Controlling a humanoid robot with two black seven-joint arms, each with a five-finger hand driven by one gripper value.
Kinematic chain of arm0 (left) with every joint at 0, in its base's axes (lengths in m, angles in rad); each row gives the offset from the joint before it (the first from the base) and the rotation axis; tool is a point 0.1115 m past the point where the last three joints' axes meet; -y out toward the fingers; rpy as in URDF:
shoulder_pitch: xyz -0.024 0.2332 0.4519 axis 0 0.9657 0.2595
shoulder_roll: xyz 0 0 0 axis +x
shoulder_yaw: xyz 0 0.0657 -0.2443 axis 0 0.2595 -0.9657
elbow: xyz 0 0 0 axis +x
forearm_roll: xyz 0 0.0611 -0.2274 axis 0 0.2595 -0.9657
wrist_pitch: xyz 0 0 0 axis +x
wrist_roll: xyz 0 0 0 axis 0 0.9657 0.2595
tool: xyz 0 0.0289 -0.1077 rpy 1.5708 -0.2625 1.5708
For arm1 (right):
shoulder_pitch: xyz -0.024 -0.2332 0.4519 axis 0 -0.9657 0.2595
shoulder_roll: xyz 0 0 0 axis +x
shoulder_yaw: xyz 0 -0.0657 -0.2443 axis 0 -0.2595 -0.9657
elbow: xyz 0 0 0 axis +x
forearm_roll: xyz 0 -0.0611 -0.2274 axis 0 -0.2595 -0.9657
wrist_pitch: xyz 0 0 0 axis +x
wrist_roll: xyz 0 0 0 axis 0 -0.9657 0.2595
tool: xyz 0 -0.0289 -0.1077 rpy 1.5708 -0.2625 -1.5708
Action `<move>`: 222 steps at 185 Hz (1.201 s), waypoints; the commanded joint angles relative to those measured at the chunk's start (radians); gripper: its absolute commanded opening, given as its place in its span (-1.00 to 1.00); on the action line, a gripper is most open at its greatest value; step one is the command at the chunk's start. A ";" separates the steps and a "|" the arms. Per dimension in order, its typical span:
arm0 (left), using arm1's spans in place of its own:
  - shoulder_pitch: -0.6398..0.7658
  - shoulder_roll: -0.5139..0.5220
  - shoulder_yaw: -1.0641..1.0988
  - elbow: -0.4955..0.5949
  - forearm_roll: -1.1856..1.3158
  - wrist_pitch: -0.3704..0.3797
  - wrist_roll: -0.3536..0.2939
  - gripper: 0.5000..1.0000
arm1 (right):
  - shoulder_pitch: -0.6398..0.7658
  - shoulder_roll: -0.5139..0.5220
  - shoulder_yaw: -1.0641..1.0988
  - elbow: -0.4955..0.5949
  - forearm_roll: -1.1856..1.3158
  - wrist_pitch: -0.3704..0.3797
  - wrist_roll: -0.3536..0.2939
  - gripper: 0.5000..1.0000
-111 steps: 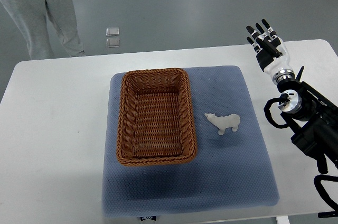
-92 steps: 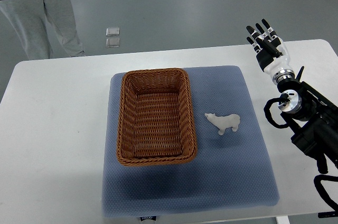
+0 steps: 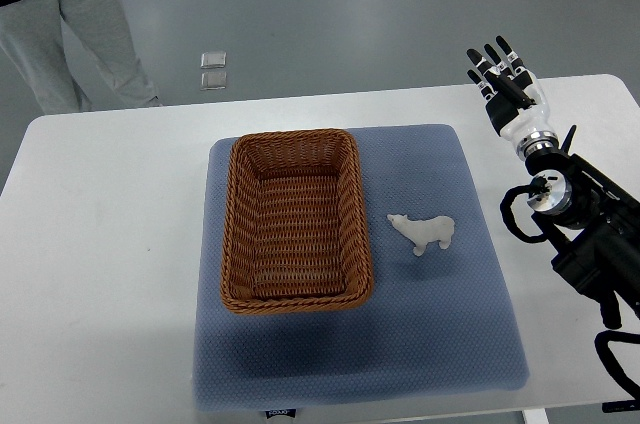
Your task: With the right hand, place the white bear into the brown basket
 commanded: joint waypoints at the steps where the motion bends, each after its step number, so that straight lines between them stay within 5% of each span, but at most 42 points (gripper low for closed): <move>1: 0.000 0.000 0.002 -0.005 0.000 0.000 -0.001 1.00 | -0.001 0.000 0.000 0.000 0.000 0.000 0.000 0.69; 222: -0.005 0.000 0.002 -0.002 0.000 0.000 -0.001 1.00 | -0.001 -0.041 -0.011 0.018 0.002 -0.012 -0.002 0.69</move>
